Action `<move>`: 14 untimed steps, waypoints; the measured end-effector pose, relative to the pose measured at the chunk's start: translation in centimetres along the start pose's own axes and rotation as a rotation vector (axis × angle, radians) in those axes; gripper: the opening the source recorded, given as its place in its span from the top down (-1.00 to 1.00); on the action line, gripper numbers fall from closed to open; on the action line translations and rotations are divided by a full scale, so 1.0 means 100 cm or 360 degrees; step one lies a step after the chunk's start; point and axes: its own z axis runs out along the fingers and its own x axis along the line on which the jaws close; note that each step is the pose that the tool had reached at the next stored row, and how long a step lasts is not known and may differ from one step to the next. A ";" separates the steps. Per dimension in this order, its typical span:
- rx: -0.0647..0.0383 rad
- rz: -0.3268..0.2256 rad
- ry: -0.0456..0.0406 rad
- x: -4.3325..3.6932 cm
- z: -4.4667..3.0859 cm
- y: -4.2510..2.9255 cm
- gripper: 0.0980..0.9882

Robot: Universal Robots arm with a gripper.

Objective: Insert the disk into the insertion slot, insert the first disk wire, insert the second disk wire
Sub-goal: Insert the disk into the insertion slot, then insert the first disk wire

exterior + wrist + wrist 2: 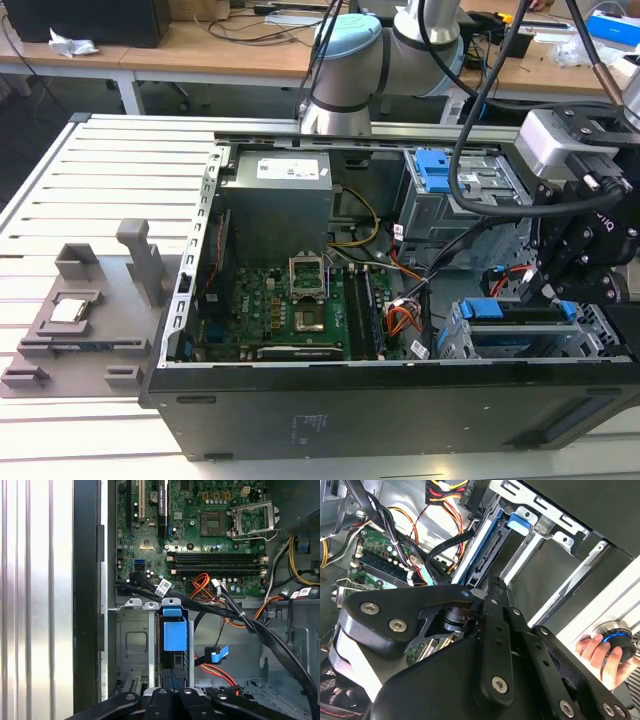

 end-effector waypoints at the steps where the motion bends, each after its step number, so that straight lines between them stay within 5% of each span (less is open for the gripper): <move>1: 0.0000 0.0000 0.0000 0.0000 0.0004 0.0000 0.98; 12: 0.0000 0.0000 0.0000 0.0000 0.0010 0.0000 0.98; 14: 0.0000 0.0000 0.0000 0.0000 0.0011 -0.0001 0.84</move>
